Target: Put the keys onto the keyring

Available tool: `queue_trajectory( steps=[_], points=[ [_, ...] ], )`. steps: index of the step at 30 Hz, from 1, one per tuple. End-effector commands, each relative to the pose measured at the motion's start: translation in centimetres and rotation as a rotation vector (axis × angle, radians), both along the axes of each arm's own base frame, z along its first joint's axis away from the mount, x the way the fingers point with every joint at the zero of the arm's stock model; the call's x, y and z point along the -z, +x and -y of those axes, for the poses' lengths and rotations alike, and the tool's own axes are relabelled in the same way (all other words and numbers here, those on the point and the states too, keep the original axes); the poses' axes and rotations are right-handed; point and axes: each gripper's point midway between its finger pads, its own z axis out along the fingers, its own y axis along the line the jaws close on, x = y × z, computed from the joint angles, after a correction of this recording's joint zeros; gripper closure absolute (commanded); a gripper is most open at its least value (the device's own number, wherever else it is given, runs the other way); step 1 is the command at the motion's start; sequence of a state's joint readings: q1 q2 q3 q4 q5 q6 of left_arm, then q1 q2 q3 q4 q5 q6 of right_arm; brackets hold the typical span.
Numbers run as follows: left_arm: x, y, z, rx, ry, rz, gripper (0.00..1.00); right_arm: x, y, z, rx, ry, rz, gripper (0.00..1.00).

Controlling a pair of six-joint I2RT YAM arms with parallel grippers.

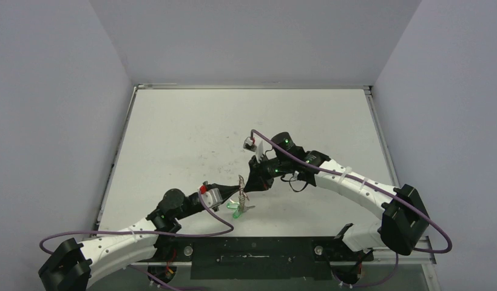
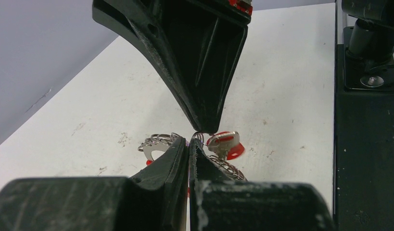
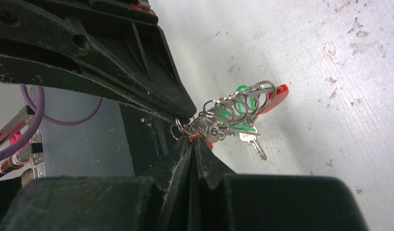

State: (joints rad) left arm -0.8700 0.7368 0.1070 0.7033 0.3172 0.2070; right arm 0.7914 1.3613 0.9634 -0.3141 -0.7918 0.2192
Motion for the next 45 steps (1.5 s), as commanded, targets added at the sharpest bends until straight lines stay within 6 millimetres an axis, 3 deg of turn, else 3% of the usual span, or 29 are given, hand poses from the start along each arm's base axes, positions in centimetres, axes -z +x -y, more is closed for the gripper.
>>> queue_trajectory(
  steps=[1, 10, 17, 25, 35, 40, 45],
  points=[
    [-2.8, 0.3, -0.1, -0.019, -0.072, 0.069, 1.0, 0.3, 0.0, 0.6, -0.009, -0.019, 0.018, 1.0],
    [-2.8, 0.3, -0.2, -0.02, -0.072, 0.07, 1.0, 0.0, 0.3, 0.9, 0.002, -0.016, 0.021, 1.0],
    [-2.7, 0.4, -0.2, -0.024, -0.071, 0.07, 1.0, -2.3, 0.5, 0.8, 0.042, 0.093, 0.063, 0.61],
    [-2.7, 0.4, -0.2, -0.022, -0.072, 0.069, 1.0, -2.3, 0.8, -0.3, 0.085, 0.161, 0.005, 0.43],
    [-2.9, 0.3, -0.2, -0.022, -0.076, 0.072, 1.0, -0.8, 1.1, -1.2, 0.084, 0.137, -0.014, 0.47],
    [-2.9, 0.3, -0.3, -0.024, -0.075, 0.073, 1.0, 1.4, 0.5, -0.2, 0.051, -0.004, 0.026, 0.51],
    [-2.9, 0.3, -0.3, -0.024, -0.074, 0.072, 1.0, 2.3, 0.1, 0.8, 0.026, -0.058, 0.046, 0.66]
  ],
)
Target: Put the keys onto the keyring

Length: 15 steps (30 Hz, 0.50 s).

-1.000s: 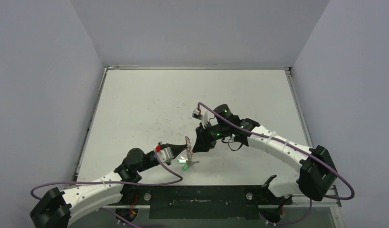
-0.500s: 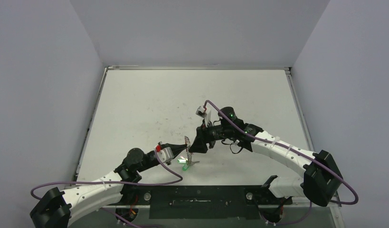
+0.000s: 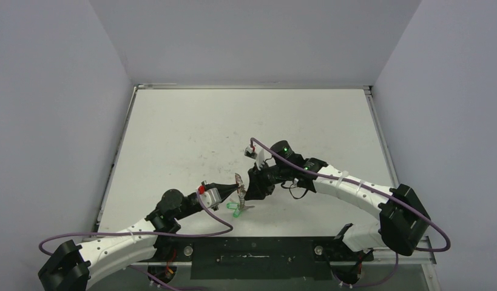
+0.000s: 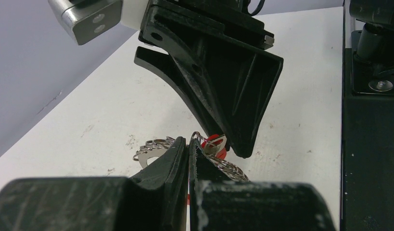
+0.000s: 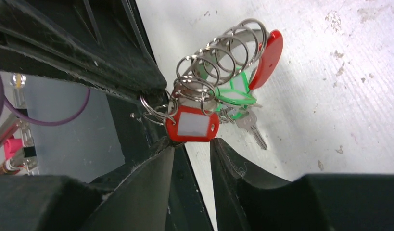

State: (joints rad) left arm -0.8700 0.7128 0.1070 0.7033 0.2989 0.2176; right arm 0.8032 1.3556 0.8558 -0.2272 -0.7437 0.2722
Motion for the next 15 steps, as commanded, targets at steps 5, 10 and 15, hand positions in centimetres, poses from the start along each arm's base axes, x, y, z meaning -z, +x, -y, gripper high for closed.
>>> queue_trajectory(
  steps=[5, 10, 15],
  points=[
    [-2.1, 0.1, 0.0, -0.004, -0.057, 0.047, 1.0, -0.7, 0.5, -0.1, -0.036, 0.001, 0.076, 0.91],
    [-2.1, 0.1, -0.1, -0.006, -0.058, 0.047, 1.0, -1.1, 0.5, 0.0, -0.042, 0.022, 0.111, 0.98],
    [-2.1, 0.1, -0.1, -0.007, -0.057, 0.046, 1.0, -2.1, -0.2, 0.5, -0.083, 0.056, 0.167, 0.75]
  ],
)
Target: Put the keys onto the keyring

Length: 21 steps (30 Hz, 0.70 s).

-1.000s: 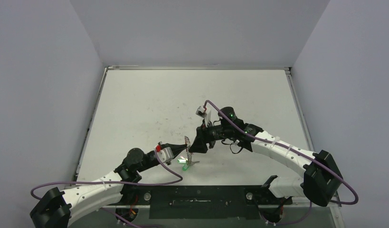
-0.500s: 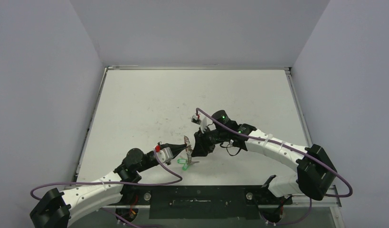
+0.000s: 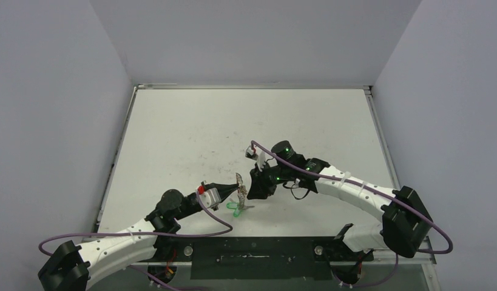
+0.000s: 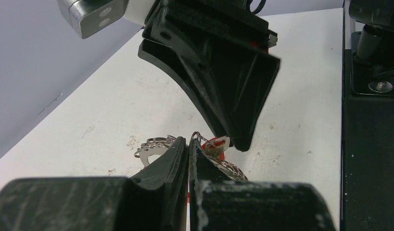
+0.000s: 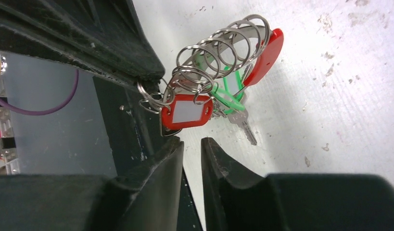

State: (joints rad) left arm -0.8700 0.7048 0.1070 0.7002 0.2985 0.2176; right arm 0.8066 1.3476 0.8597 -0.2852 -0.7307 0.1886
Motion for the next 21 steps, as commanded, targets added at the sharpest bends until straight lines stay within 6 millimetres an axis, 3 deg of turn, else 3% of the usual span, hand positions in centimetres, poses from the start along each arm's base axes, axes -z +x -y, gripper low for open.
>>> queue_trajectory(
  steps=[1, 2, 3, 5, 8, 12, 21],
  points=[
    [-2.0, 0.1, 0.0, -0.007, -0.053, 0.043, 1.0, -2.8, 0.1, -0.1, -0.049, 0.096, 0.14, 0.66],
    [-2.0, 0.1, 0.0, -0.007, -0.054, 0.043, 1.0, -3.2, 0.1, 0.2, -0.052, 0.103, 0.169, 0.52],
    [-1.9, 0.1, 0.0, -0.005, -0.052, 0.042, 1.0, -3.4, 0.0, 0.3, -0.058, 0.113, 0.194, 0.46],
    [-1.9, 0.1, 0.0, -0.006, -0.052, 0.041, 1.0, -4.1, -0.1, 0.5, -0.067, 0.142, 0.246, 0.38],
    [-1.9, 0.1, 0.0, -0.006, -0.055, 0.042, 1.0, -4.8, -0.2, 0.4, -0.079, 0.163, 0.316, 0.33],
    [-1.9, 0.1, -0.1, -0.008, -0.056, 0.043, 1.0, -4.5, -0.2, -0.1, -0.09, 0.142, 0.348, 0.34],
    [-2.0, 0.1, -0.2, -0.014, -0.058, 0.042, 1.0, -4.2, 0.5, -2.1, -0.122, 0.1, 0.378, 0.47]
  ],
)
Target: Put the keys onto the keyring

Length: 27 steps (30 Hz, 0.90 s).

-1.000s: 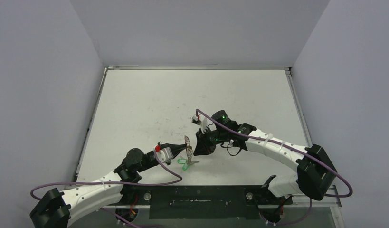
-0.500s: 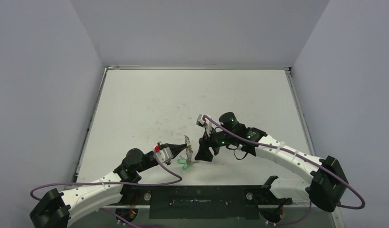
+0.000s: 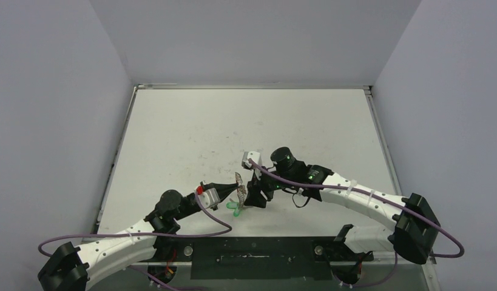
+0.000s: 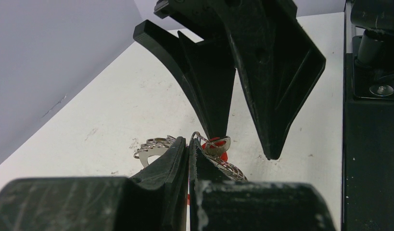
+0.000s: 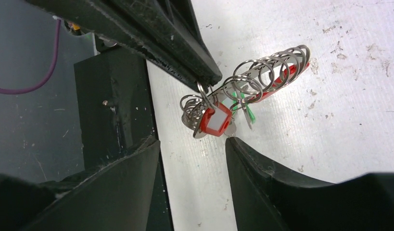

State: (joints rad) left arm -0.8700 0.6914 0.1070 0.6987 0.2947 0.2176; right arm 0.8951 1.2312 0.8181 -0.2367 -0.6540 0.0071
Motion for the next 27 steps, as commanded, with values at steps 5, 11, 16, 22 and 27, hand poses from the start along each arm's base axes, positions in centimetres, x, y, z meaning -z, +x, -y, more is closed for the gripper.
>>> queue_trajectory(
  steps=[5, 11, 16, 22, 27],
  points=[
    [-1.7, 0.1, -0.2, -0.012, -0.05, 0.035, 1.0, -2.8, 2.7, -1.7, 0.032, 0.035, 0.139, 0.52],
    [-1.8, 0.1, -0.1, -0.009, -0.049, 0.033, 1.0, -3.1, 3.2, -1.5, 0.059, 0.035, 0.166, 0.63],
    [-1.7, 0.1, -0.1, -0.009, -0.048, 0.033, 1.0, -2.1, 3.0, -1.2, 0.046, 0.002, 0.155, 0.81],
    [-1.7, 0.1, -0.1, -0.009, -0.049, 0.033, 1.0, -1.9, 2.7, -1.1, 0.026, 0.004, 0.166, 1.0],
    [-1.7, 0.1, -0.2, -0.012, -0.052, 0.034, 1.0, -1.3, 2.7, -0.7, 0.022, -0.011, 0.17, 1.0]
  ],
)
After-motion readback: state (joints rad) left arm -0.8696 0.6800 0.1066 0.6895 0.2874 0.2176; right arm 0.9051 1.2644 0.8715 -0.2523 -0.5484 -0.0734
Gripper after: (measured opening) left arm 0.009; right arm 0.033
